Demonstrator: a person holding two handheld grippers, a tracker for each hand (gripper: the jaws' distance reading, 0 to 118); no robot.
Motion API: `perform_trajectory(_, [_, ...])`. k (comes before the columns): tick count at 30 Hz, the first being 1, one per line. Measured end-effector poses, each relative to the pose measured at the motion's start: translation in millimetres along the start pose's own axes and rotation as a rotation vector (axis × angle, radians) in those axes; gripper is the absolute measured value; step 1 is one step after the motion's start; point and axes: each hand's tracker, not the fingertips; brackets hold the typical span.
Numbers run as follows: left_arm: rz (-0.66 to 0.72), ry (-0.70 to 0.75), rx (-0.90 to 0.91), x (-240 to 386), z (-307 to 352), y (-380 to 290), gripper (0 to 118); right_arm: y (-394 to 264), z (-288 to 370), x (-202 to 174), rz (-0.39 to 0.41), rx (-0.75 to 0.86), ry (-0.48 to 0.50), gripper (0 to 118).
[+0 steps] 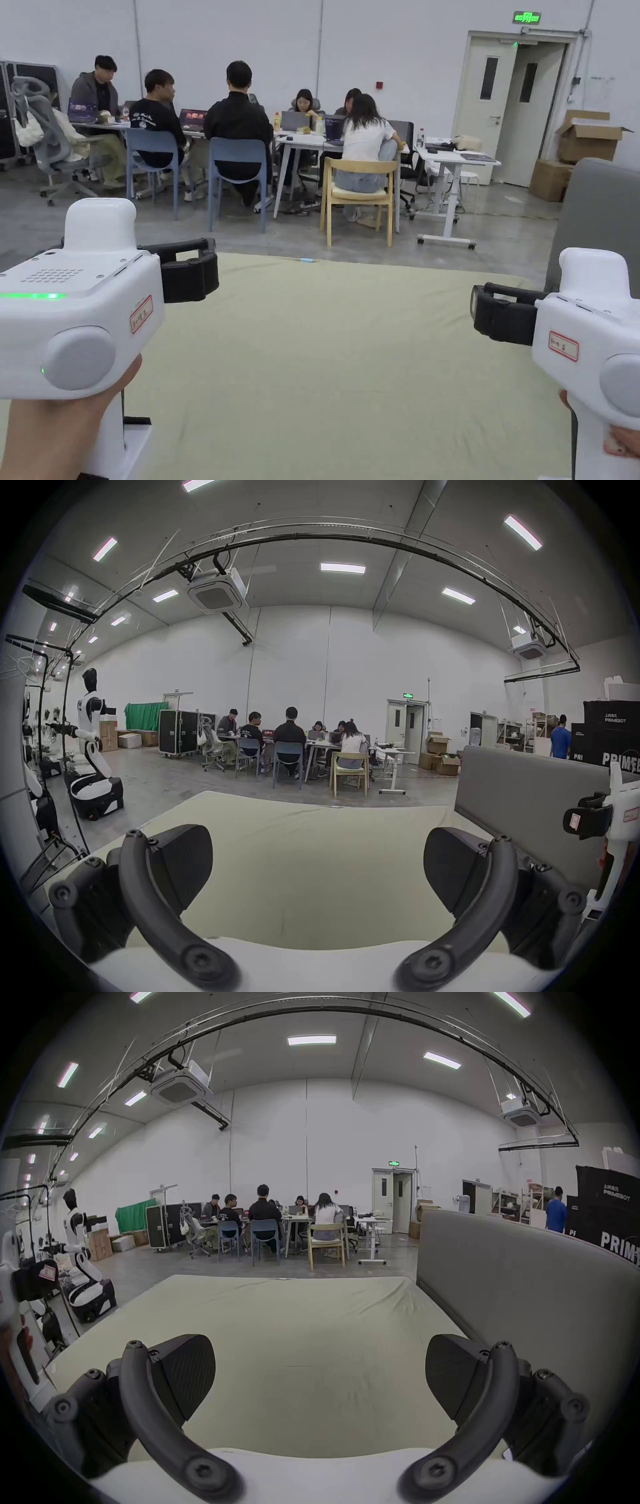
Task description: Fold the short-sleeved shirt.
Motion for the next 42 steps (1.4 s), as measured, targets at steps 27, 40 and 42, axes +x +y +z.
perform_trajectory(27, [-0.004, -0.024, -0.014, 6.5, 1.3, -0.1, 118, 5.3, 2.2, -4.7, 0.04, 0.041, -0.089, 118])
perform_trajectory(40, [-0.002, -0.018, -0.015, 7.7, 0.5, 2.5, 118, 2.2, 3.8, -5.2, 0.027, 0.02, -0.134, 118])
perform_trajectory(42, [-0.002, -0.02, -0.016, 7.4, 0.5, 3.0, 118, 3.0, 5.5, -5.0, 0.023, 0.04, -0.128, 118])
